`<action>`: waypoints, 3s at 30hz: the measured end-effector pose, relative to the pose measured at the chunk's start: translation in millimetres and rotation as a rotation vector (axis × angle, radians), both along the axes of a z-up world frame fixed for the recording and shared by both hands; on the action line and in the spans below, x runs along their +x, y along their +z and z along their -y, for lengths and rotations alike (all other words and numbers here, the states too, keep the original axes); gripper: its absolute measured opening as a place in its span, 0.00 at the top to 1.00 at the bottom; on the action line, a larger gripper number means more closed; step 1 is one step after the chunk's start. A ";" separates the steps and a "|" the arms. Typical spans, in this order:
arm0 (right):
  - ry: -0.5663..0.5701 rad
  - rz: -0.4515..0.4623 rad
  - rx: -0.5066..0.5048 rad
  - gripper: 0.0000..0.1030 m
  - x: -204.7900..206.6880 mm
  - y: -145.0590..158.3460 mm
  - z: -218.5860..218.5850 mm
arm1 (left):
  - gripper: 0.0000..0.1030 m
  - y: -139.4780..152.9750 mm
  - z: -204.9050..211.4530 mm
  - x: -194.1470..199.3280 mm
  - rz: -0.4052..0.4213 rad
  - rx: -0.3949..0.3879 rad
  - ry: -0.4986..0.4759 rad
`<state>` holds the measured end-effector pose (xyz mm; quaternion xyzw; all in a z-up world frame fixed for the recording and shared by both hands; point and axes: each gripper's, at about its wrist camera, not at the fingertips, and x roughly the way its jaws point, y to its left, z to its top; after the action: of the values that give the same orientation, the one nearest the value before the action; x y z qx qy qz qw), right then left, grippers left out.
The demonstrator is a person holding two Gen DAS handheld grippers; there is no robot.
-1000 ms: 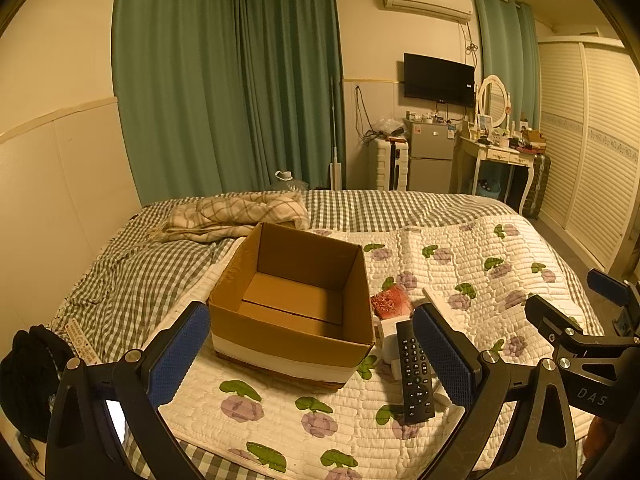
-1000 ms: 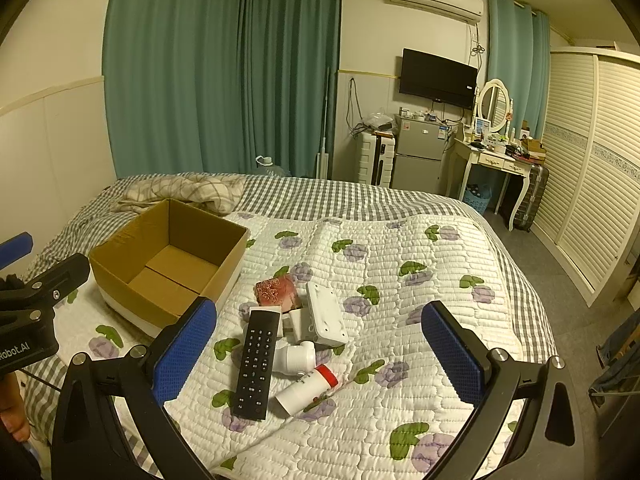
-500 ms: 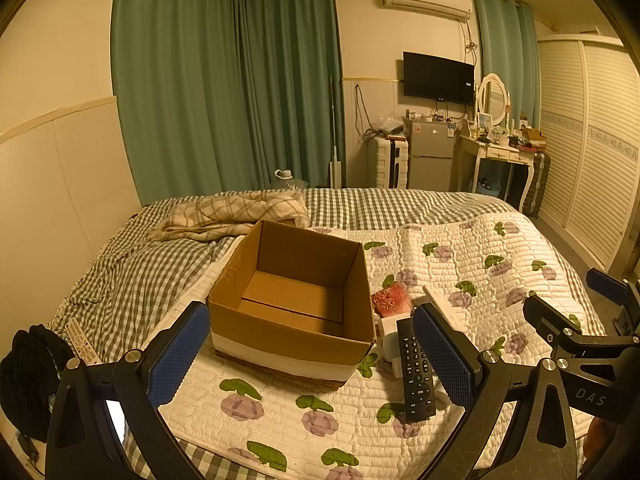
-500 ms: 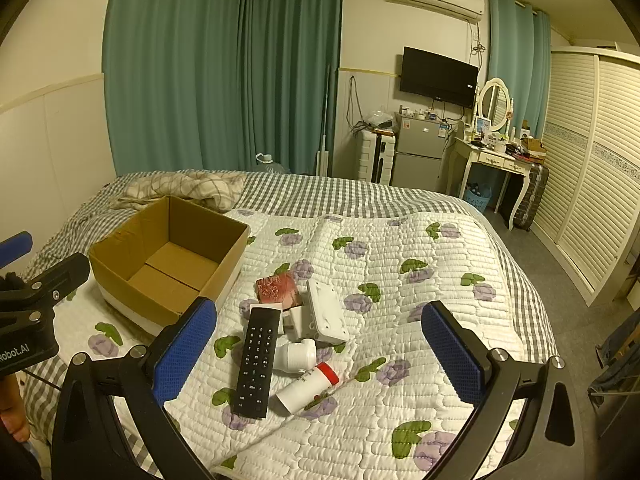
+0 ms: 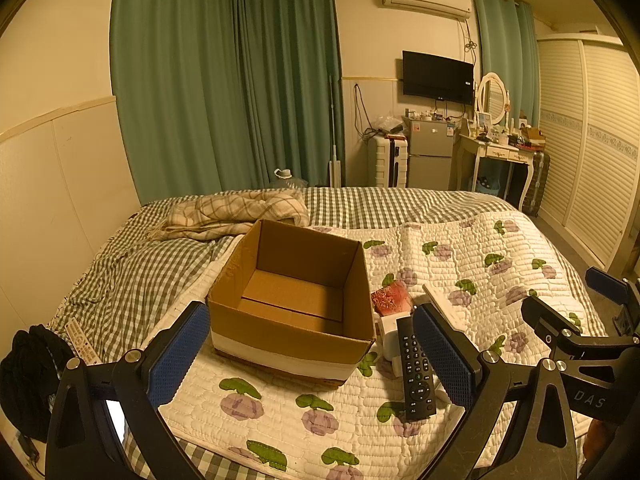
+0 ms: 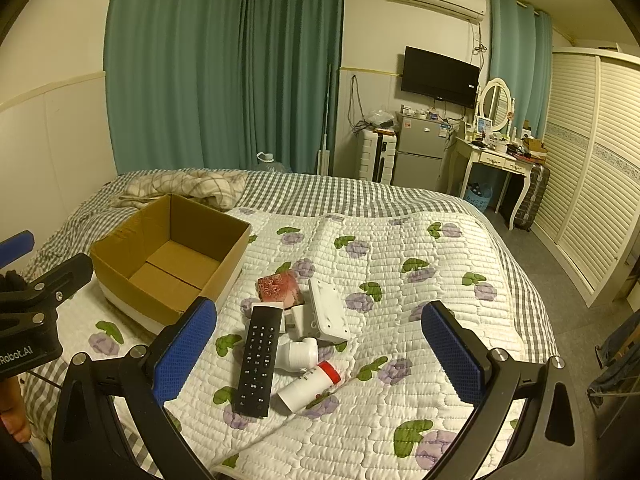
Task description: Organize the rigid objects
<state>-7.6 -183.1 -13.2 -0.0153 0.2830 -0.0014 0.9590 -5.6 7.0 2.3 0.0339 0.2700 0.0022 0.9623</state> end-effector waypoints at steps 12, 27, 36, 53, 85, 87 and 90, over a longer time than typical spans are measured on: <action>0.000 -0.001 -0.002 0.00 0.4 0.5 0.1 | 0.00 -1.6 -0.8 0.6 -0.001 -0.001 0.000; 0.021 -0.009 -0.008 0.00 5.3 -5.8 -4.9 | 0.00 -3.4 -14.7 6.3 -0.013 0.085 0.006; 0.034 -0.091 -0.013 0.00 35.3 -30.2 -6.5 | 0.01 -15.7 -69.4 64.3 -0.106 0.213 0.082; 0.076 -0.248 -0.027 0.00 88.1 -99.5 -30.5 | 0.66 -73.9 -95.8 144.2 -0.326 0.244 0.112; 0.112 -0.328 0.097 0.59 117.3 -131.2 -46.6 | 0.93 -57.8 -86.3 151.2 -0.310 0.265 0.008; 0.121 -0.315 0.094 0.59 117.1 -123.4 -46.7 | 0.93 -54.9 -84.9 152.8 -0.312 0.270 -0.003; 0.125 -0.309 0.093 0.59 115.7 -117.4 -46.2 | 0.93 -53.2 -82.9 153.4 -0.313 0.277 -0.021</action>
<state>108.2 -136.9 -130.6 0.0117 0.4252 0.0736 0.9020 147.8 89.9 -50.9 0.1686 0.4128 0.0238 0.8948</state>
